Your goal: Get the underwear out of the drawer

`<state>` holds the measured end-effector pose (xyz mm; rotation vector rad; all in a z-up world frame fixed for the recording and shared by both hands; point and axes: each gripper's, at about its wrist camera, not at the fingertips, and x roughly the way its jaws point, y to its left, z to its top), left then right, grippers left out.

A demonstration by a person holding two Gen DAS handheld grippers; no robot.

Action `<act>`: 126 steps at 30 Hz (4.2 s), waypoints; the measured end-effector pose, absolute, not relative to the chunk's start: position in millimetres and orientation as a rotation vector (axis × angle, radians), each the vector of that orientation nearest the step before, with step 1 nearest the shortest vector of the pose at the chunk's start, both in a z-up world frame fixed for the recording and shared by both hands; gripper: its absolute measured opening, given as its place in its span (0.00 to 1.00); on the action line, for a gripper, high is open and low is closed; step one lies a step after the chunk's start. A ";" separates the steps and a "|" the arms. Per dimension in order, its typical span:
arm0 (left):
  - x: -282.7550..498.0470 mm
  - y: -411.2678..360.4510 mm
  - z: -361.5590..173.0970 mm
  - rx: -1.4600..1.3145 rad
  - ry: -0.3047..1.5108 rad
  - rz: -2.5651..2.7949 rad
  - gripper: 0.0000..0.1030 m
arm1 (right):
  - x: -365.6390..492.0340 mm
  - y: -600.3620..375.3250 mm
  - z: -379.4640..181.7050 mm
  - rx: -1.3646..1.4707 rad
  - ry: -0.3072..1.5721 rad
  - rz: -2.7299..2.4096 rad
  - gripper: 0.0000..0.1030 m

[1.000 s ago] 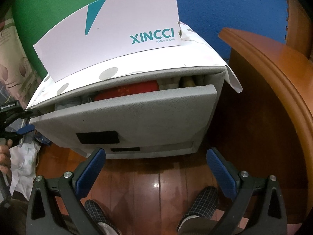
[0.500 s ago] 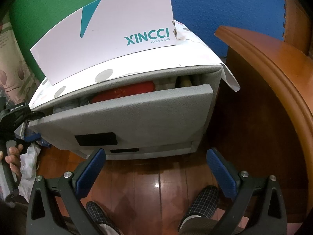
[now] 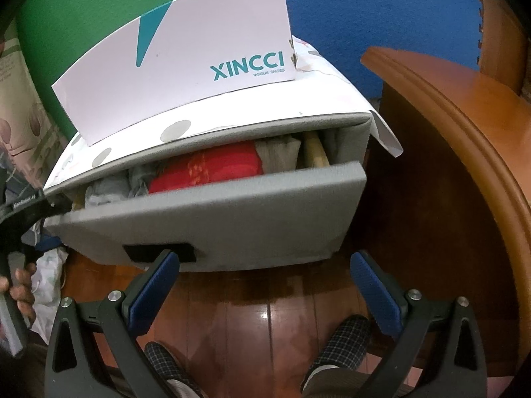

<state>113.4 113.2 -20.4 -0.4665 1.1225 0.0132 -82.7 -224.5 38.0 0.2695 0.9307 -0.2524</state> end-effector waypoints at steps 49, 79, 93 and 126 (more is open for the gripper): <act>-4.7 101.7 -4.0 -0.029 1.240 0.022 0.89 | -86.4 -218.6 65.2 0.232 1.302 -0.093 0.99; 33.2 77.4 12.6 -0.012 1.283 -0.080 0.87 | -23.5 -168.8 -16.5 0.257 1.587 -0.181 1.00; 54.1 52.8 -9.2 -0.039 1.385 -0.110 0.87 | -17.7 -161.9 -39.1 0.220 1.622 -0.178 0.78; 73.0 16.3 -49.6 -0.026 1.432 -0.114 0.39 | -39.4 -196.9 -16.7 0.249 1.563 -0.125 0.51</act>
